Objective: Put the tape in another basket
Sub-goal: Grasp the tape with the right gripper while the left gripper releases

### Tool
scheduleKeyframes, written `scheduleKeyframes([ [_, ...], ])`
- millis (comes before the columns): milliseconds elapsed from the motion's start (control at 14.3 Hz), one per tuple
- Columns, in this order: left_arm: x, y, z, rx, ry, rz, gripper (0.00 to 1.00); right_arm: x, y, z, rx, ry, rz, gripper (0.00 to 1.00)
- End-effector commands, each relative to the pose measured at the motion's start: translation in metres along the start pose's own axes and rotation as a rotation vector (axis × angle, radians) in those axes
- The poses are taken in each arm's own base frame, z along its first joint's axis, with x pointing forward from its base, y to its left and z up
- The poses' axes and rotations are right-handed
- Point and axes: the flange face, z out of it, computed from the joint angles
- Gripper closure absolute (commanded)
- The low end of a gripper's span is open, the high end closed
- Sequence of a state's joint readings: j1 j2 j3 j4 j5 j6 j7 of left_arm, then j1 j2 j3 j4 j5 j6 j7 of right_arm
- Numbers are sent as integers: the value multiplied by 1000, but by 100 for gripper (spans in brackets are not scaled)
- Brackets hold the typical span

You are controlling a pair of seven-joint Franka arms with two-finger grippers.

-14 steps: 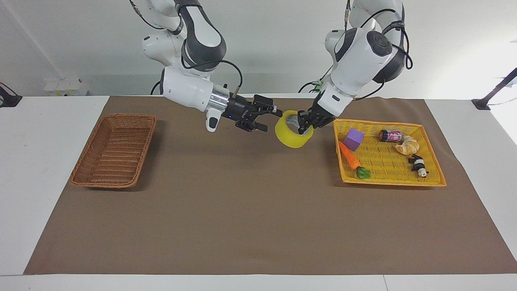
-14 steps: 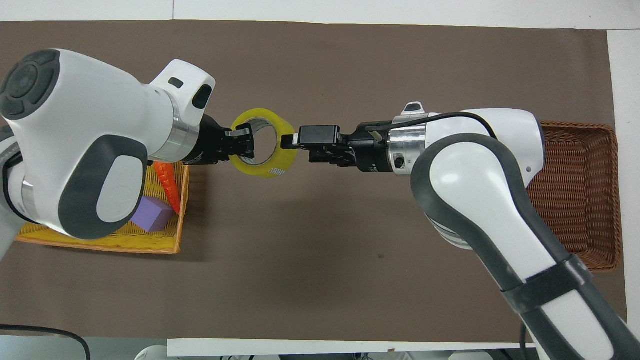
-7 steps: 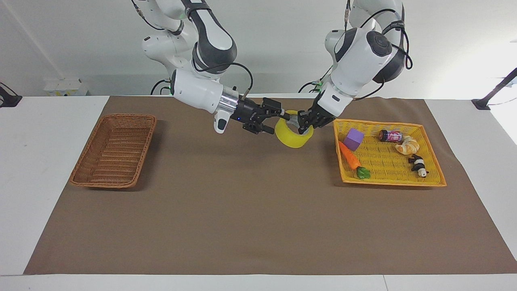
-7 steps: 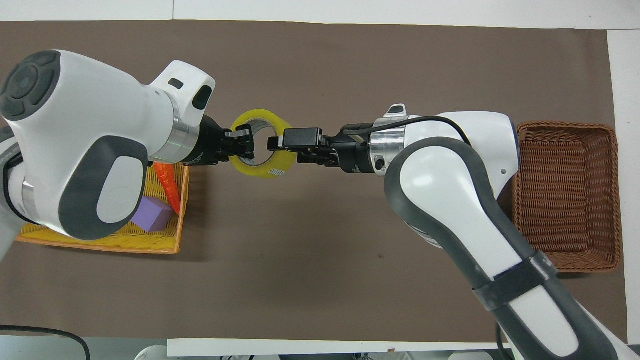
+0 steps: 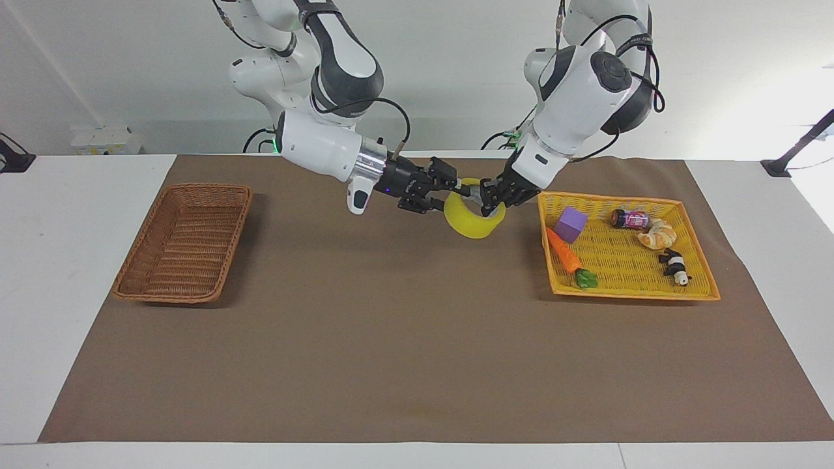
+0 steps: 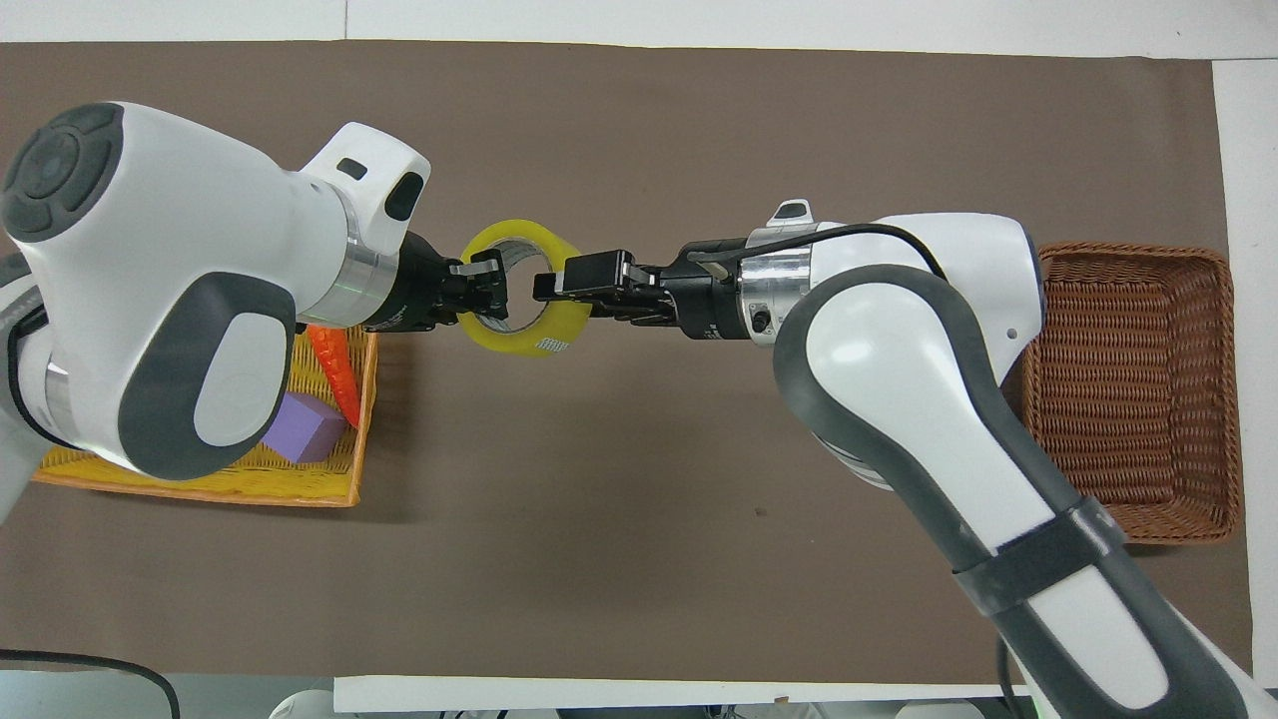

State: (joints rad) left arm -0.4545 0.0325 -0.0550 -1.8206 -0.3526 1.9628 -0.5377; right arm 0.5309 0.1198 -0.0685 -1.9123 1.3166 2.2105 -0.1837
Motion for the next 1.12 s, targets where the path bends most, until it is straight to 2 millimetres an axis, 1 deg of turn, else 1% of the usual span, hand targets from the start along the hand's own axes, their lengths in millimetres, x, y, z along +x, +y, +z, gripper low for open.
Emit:
scheduleKeyframes([
  [0,-11,-3,-6,-16,8,-13,100,6,0,-7,24,-4,10,100],
  [279,-11,-2,-6,-18,10,-11,100,5,-1,-7,36,-6,15,100],
  [349,-10,-1,-8,-20,12,-10,86,5,-1,-7,36,-6,9,100],
  [488,-6,2,-13,-26,27,-6,6,5,0,-8,36,-6,4,100],
  [558,-5,1,-22,-24,38,-2,1,4,0,-8,39,-17,4,100],
  [628,-4,2,-33,-23,52,3,1,4,0,-9,41,-20,4,100],
  [698,0,-3,-43,-23,50,-4,1,5,1,-10,41,-19,8,100],
  [767,6,-9,-62,-22,50,-16,1,7,2,-13,41,-15,8,100],
  [837,13,-20,-73,-4,45,-27,1,7,2,-13,40,-15,8,100],
  [977,26,-52,-102,94,116,-33,1,8,6,-17,30,-22,-13,100],
  [1047,37,-73,-112,138,148,-31,1,16,16,-31,27,-24,-28,100],
])
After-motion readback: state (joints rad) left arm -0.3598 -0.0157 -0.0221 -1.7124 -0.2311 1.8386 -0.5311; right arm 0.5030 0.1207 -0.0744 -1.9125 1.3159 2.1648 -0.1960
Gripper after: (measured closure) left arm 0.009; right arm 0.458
